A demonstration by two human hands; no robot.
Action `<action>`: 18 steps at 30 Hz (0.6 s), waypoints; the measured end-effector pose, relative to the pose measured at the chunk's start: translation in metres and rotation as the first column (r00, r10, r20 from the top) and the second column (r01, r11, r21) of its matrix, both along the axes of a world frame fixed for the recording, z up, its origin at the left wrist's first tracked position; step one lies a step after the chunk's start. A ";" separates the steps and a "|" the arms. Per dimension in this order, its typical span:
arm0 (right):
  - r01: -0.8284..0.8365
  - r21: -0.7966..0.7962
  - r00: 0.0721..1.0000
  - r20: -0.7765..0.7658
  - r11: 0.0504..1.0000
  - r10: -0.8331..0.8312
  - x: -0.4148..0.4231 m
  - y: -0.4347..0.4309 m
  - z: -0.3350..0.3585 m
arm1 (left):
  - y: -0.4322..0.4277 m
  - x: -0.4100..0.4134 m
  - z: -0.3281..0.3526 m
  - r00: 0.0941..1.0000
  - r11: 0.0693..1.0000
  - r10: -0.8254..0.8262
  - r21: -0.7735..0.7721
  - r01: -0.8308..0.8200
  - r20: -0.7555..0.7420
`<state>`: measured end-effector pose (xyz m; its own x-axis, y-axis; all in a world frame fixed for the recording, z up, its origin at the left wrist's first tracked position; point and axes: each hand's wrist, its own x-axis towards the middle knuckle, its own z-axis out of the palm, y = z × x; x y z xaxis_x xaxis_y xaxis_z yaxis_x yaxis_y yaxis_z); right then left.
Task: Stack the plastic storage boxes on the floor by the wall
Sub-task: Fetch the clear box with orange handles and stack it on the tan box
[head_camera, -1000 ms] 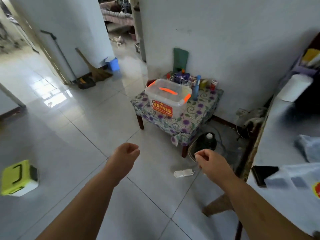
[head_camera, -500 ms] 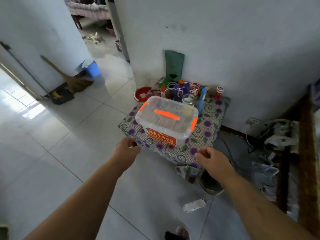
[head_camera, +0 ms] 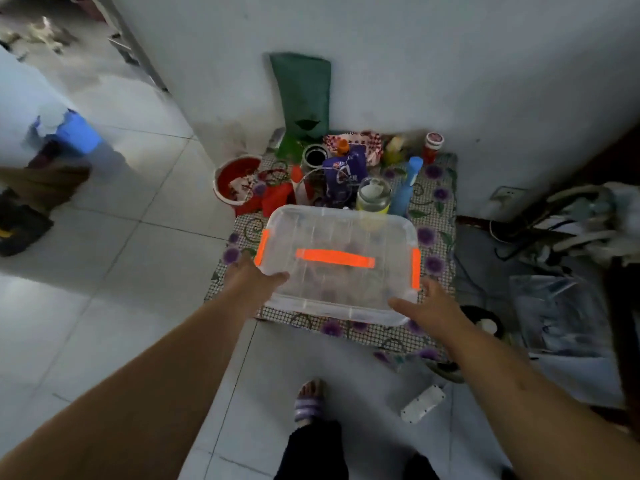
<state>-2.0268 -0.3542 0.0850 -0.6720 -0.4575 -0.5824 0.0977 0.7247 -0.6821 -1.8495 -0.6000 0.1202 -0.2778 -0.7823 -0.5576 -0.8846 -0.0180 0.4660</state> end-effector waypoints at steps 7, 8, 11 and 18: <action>0.286 0.130 0.958 -0.025 0.949 -0.285 0.001 -0.037 -0.048 | -0.071 -0.028 -0.065 0.986 0.993 -0.113 0.040 0.108 0.121; 0.309 0.145 0.951 -0.034 0.940 -0.308 0.000 -0.039 -0.054 | -0.076 -0.031 -0.072 0.988 0.993 -0.105 0.060 0.098 0.114; 0.308 0.183 0.952 -0.059 0.934 -0.302 -0.002 -0.039 -0.060 | -0.080 -0.033 -0.084 0.995 0.984 -0.092 0.156 0.087 0.025; 0.341 0.180 0.940 -0.041 0.923 -0.339 0.008 -0.025 -0.050 | -0.072 -0.038 -0.084 0.991 0.990 -0.128 0.061 0.126 0.033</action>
